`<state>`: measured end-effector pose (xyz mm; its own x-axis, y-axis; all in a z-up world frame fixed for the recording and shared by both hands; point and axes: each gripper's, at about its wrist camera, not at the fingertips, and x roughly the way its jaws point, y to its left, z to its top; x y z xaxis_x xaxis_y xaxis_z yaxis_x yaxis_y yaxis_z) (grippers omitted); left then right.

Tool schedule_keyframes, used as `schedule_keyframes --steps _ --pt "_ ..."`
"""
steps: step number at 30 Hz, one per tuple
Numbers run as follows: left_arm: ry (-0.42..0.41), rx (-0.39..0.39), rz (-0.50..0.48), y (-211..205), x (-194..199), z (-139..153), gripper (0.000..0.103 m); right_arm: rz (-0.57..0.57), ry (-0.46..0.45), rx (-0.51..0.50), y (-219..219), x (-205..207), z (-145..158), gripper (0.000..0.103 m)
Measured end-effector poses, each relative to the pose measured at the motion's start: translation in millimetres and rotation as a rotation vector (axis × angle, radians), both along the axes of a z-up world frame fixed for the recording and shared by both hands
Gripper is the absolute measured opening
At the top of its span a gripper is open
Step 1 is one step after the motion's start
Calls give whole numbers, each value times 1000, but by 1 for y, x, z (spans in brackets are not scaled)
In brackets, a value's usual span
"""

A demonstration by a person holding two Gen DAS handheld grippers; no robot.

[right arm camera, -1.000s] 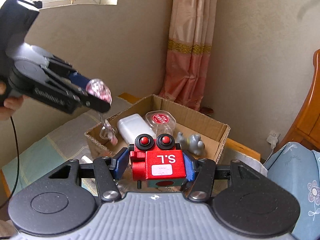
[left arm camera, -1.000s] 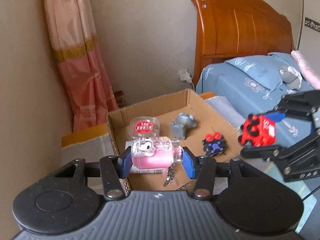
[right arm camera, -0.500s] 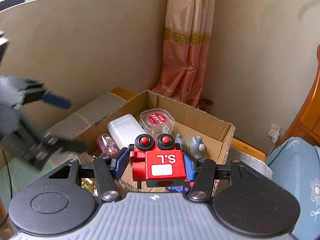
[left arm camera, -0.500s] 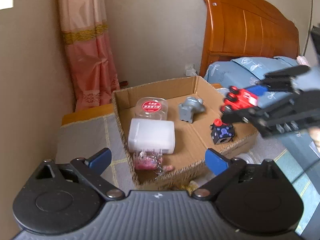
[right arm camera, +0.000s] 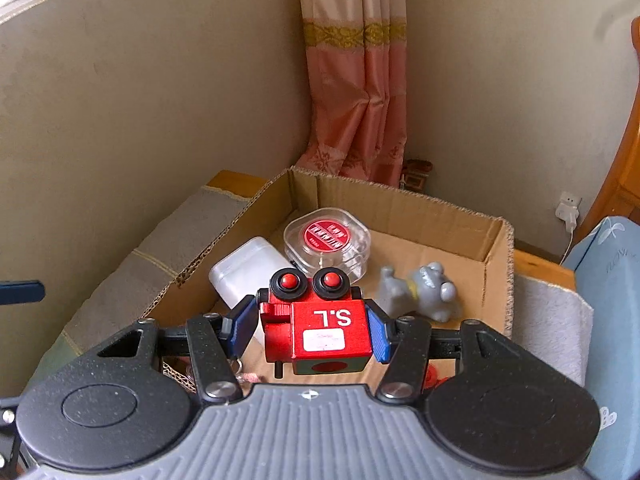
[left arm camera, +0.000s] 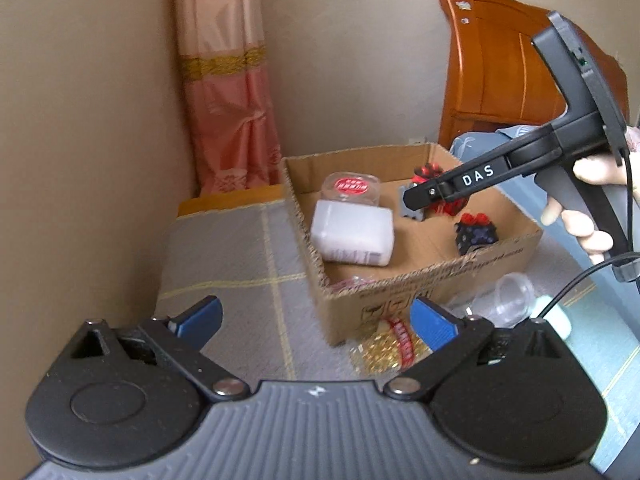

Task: Organize rigid objects
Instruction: 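Withdraw both open tools from the box toward remaining items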

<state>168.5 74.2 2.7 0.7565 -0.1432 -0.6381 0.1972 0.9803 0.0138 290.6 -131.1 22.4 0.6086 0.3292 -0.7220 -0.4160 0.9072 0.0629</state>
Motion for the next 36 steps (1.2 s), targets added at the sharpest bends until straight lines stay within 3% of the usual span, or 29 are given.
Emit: schedule_keyframes --steps 1,3,5,19,28,36 --pt "-2 3 8 2 -1 -1 100 -3 3 4 2 -1 -2 65" --pt "-7 4 25 5 -3 -2 100 -8 4 4 5 -1 -4 95" --pt "-4 2 31 7 -5 -5 102 -10 -18 -1 8 -7 -3 102" --pt "28 37 58 -8 -26 -28 102 -73 -87 -81 -2 -60 -2 103" --pt "55 15 57 -12 -38 -39 102 -189 -138 -120 -21 -113 -29 103" --pt "68 6 61 -17 -43 -41 102 -303 -103 -178 -47 -145 -67 103"
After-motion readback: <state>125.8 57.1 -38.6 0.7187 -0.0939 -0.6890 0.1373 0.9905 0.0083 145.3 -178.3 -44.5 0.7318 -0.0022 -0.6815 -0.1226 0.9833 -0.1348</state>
